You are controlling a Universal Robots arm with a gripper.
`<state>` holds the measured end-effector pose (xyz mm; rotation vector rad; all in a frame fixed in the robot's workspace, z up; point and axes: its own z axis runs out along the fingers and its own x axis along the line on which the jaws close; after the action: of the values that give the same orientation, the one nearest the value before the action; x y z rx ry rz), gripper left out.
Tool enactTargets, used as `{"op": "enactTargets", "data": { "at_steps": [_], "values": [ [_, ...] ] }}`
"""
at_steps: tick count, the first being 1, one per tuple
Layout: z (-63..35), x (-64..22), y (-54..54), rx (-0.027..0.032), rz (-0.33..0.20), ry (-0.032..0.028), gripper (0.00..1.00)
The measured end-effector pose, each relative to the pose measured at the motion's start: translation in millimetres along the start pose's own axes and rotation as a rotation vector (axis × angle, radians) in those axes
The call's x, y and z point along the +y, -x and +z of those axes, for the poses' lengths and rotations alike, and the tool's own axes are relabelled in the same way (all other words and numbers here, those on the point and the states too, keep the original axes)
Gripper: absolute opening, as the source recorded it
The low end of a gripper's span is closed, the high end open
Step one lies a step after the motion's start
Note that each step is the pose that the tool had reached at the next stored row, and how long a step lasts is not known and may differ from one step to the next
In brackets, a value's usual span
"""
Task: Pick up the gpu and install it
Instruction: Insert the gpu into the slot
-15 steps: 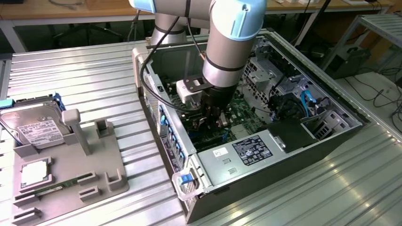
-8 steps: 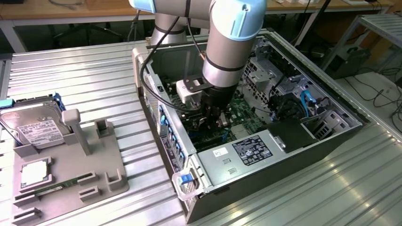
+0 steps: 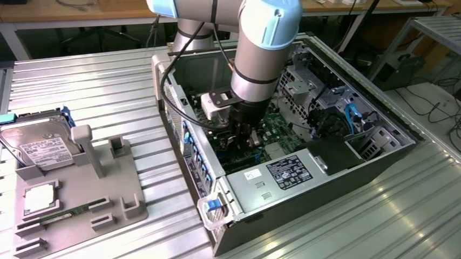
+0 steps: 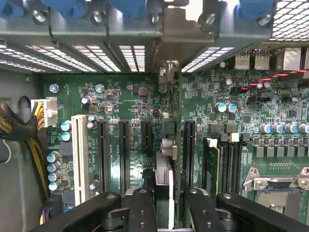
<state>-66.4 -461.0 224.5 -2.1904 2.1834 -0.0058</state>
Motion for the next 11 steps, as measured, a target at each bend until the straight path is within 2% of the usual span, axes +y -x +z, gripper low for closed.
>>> {"op": "enactTargets", "data": {
  "at_steps": [3,4,5,6,8,11],
  "values": [
    [0.0,0.0,0.0,0.0001,0.0,0.0,0.28],
    [1.5,-0.2,0.6,-0.0041,0.0,-0.0029,0.29],
    [0.2,0.0,0.3,-0.0012,0.0,-0.002,0.29],
    [-0.8,0.0,0.2,-0.0008,0.0,-0.0035,0.35],
    [-5.5,-0.2,0.6,-0.0009,0.0,-0.0067,0.35],
    [-18.0,-0.6,1.2,-0.0007,0.0,-0.0102,0.35]
  ]
}}
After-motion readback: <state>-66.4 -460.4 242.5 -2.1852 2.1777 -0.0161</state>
